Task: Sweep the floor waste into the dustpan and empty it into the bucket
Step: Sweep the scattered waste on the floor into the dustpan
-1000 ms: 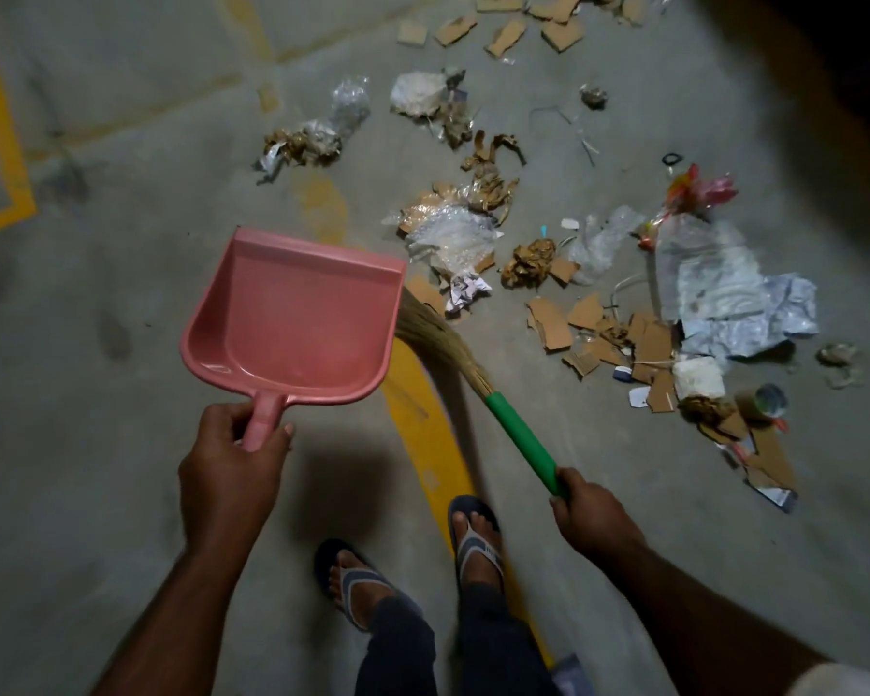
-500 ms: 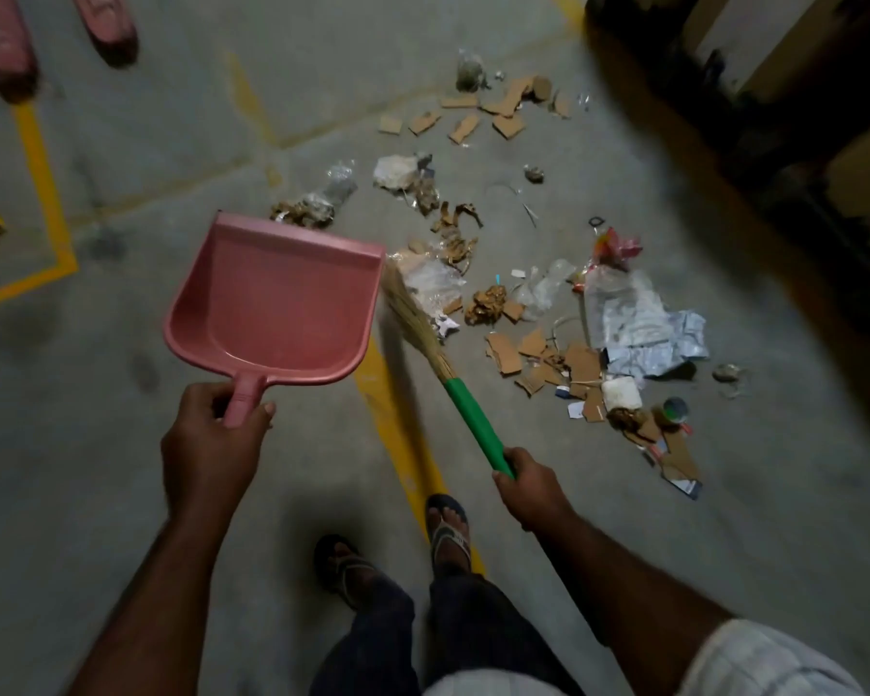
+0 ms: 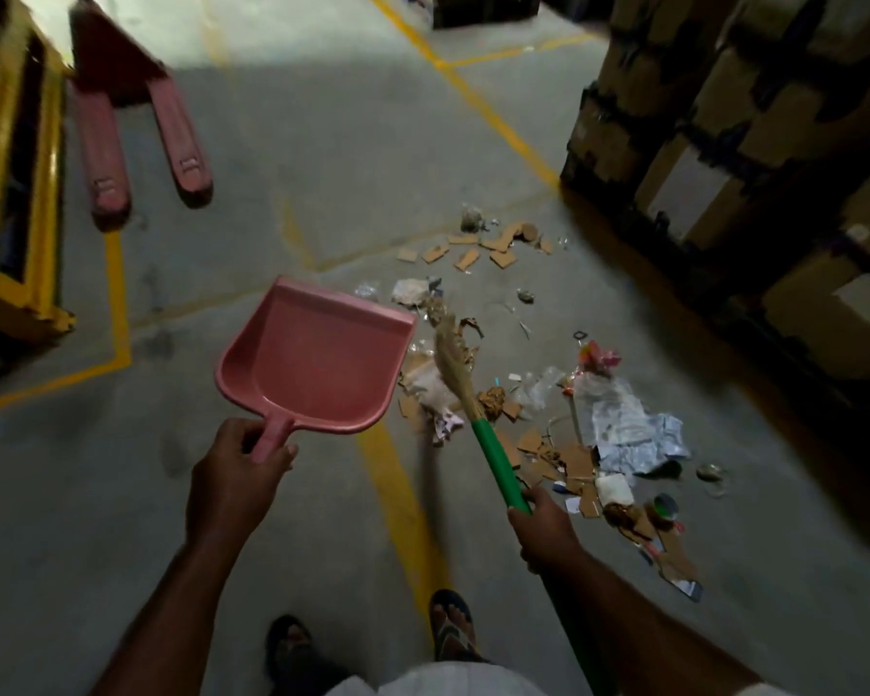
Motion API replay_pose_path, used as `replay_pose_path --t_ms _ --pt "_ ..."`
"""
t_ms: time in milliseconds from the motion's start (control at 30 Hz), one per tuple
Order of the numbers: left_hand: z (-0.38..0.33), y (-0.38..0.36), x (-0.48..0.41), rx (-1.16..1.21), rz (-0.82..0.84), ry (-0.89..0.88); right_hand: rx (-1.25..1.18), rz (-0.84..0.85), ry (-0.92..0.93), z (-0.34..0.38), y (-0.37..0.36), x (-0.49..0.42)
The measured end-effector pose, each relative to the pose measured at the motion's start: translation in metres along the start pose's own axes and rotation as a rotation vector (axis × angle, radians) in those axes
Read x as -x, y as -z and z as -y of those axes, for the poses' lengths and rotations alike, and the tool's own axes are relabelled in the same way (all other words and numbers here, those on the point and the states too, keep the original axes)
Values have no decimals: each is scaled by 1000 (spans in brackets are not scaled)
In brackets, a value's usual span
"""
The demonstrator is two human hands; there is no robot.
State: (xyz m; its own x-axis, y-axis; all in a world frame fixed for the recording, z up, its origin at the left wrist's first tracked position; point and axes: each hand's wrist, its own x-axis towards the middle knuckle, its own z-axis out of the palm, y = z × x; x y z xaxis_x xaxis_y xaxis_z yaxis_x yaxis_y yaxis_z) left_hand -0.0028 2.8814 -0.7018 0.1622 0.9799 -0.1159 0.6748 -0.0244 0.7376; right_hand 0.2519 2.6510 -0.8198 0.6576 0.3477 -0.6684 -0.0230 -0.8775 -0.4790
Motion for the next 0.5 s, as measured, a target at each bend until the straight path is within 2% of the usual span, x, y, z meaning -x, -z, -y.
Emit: replay_pose_path --t_ms 200,500 --pt "7 26 -55 3 77 -68 -106 -94 -9 47 -30 14" --pt "19 95 -144 -31 184 -276 -344 -175 -3 144 -96 43"
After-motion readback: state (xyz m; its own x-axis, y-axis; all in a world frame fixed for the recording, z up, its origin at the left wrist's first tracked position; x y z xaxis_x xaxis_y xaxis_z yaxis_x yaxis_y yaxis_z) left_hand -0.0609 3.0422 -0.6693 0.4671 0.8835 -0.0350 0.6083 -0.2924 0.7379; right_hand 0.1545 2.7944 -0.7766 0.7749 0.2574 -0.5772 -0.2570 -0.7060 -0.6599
